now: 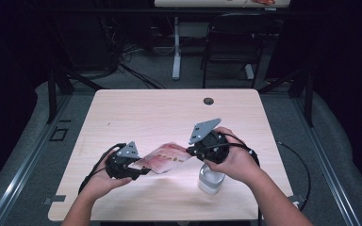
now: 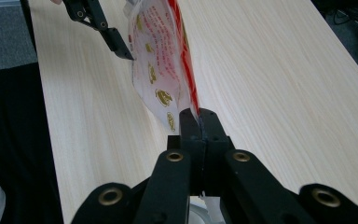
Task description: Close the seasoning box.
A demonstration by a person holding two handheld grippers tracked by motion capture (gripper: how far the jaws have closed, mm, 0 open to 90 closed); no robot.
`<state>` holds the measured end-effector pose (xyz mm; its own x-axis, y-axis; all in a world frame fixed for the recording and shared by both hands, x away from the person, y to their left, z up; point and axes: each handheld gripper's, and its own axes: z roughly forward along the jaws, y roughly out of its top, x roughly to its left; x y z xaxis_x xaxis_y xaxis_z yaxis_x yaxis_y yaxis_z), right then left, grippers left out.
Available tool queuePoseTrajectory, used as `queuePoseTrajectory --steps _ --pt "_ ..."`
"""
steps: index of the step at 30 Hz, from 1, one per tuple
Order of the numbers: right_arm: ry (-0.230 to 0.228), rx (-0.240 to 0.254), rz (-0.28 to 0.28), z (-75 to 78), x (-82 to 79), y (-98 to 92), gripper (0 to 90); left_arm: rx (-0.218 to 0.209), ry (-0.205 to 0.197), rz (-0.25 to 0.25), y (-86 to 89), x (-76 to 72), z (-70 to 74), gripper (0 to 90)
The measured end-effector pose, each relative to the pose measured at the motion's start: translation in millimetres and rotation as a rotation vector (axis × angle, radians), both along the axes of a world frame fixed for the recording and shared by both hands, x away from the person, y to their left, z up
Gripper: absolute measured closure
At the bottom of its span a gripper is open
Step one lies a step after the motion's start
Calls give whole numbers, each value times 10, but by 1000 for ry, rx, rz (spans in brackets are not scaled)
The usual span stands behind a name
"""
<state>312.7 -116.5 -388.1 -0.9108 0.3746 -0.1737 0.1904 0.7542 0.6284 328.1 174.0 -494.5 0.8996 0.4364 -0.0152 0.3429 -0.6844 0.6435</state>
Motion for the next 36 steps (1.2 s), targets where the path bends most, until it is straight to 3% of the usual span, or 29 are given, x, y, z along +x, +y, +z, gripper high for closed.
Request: queuePoseTrajectory --steps 10,20,30,36 --pt "5 -16 7 -75 0 22 900 20 26 -1 2 25 -115 581" --pt "23 -44 9 -229 22 67 900 6 52 8 14 52 -217 580" --pt "21 -59 30 -223 23 127 900 -10 8 19 50 11 -114 579" --pt "16 -61 29 -188 25 140 900 -7 -11 7 62 -21 -70 631"
